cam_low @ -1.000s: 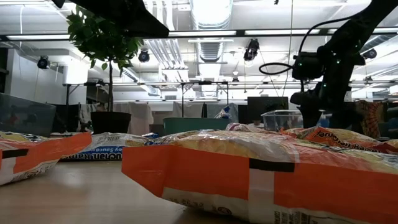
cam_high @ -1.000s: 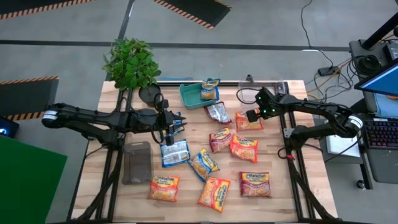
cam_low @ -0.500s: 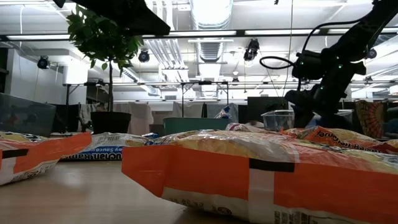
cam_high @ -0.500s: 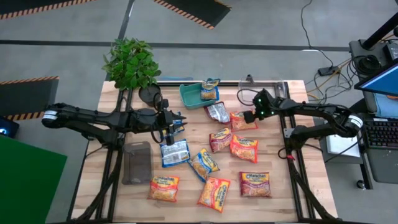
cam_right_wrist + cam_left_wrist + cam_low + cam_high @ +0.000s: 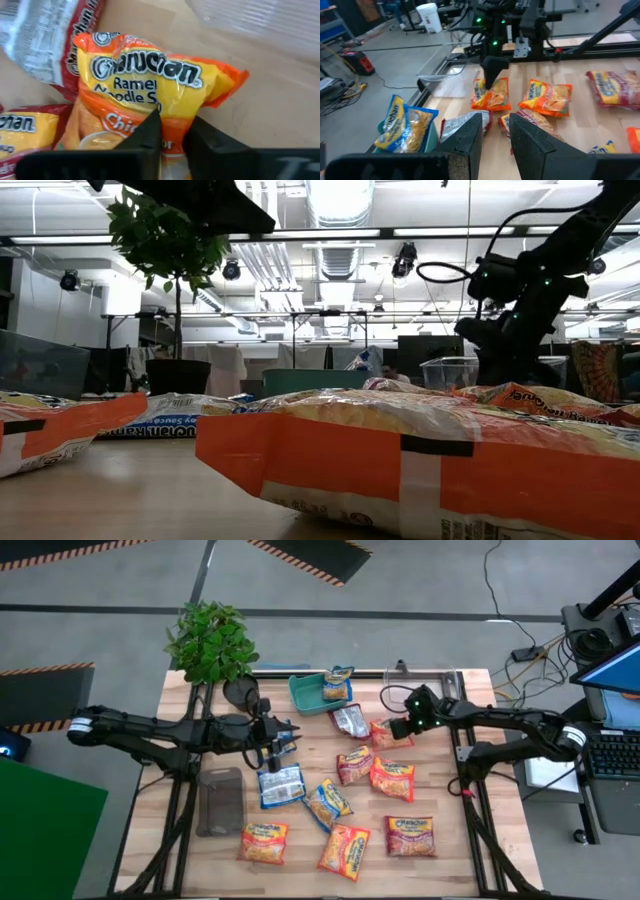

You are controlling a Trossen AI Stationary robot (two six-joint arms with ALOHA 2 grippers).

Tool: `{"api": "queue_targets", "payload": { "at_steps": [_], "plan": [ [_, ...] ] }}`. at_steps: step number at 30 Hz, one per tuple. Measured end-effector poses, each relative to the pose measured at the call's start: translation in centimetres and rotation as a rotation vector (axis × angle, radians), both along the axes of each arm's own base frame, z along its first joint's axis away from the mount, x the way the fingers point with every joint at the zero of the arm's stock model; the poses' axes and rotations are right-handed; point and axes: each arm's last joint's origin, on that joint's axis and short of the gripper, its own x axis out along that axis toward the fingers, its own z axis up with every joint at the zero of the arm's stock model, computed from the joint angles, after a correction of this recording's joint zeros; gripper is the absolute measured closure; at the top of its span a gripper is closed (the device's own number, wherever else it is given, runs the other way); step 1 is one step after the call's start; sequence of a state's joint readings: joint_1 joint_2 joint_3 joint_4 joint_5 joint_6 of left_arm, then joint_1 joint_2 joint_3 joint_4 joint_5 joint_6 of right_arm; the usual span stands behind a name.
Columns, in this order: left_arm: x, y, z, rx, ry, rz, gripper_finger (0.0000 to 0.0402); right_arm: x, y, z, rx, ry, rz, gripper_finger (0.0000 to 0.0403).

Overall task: Sort Maruchan noodles
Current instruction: Put the top orange noodle pack into the transparent bin

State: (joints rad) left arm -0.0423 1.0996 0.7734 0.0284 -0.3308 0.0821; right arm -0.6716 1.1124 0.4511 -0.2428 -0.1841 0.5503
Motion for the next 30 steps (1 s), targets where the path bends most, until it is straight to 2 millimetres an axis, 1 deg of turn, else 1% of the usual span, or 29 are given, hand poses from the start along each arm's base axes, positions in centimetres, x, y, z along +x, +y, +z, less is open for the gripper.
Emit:
{"api": "queue_targets", "payload": {
  "at_steps": [2, 3, 7, 12, 16, 20, 25, 28, 30],
  "plan": [
    [0.0, 0.1, 0.0, 0.0, -0.002, 0.023, 0.0322, -0.1, 0.1, 0.5, -0.018, -0.024, 0.001, 0.0383],
    [0.0, 0.1, 0.0, -0.001, -0.004, 0.032, 0.0322, -0.2, 0.2, 0.8, -0.023, -0.04, 0.002, 0.0385],
    [0.0, 0.1, 0.0, 0.003, -0.005, 0.054, 0.0322, -0.4, 0.6, 2.1, -0.034, -0.12, 0.0, 0.0387],
    [0.0, 0.2, 0.0, 0.003, -0.005, 0.055, 0.0322, -0.8, 1.6, 3.7, -0.05, -0.206, 0.013, 0.0388],
    [0.0, 0.1, 0.0, 0.004, -0.005, 0.055, 0.0322, -0.9, 2.4, 5.5, -0.078, -0.298, 0.015, 0.0389],
    [0.0, 0.2, 0.1, 0.004, -0.01, 0.056, 0.0322, -0.7, 2.8, 8.4, -0.136, -0.426, 0.029, 0.0389],
    [0.0, 0.2, 0.1, 0.004, -0.016, 0.057, 0.0322, 0.0, 2.2, 12.9, -0.25, -0.518, 0.011, 0.039],
    [0.0, 0.2, 0.1, 0.003, -0.017, 0.057, 0.0322, 0.8, 1.6, 15.4, -0.306, -0.493, 0.025, 0.039],
    [0.0, 0.2, 0.1, 0.004, -0.016, 0.057, 0.0322, 1.3, 0.9, 16.8, -0.334, -0.4, 0.013, 0.039]
  ]
}}
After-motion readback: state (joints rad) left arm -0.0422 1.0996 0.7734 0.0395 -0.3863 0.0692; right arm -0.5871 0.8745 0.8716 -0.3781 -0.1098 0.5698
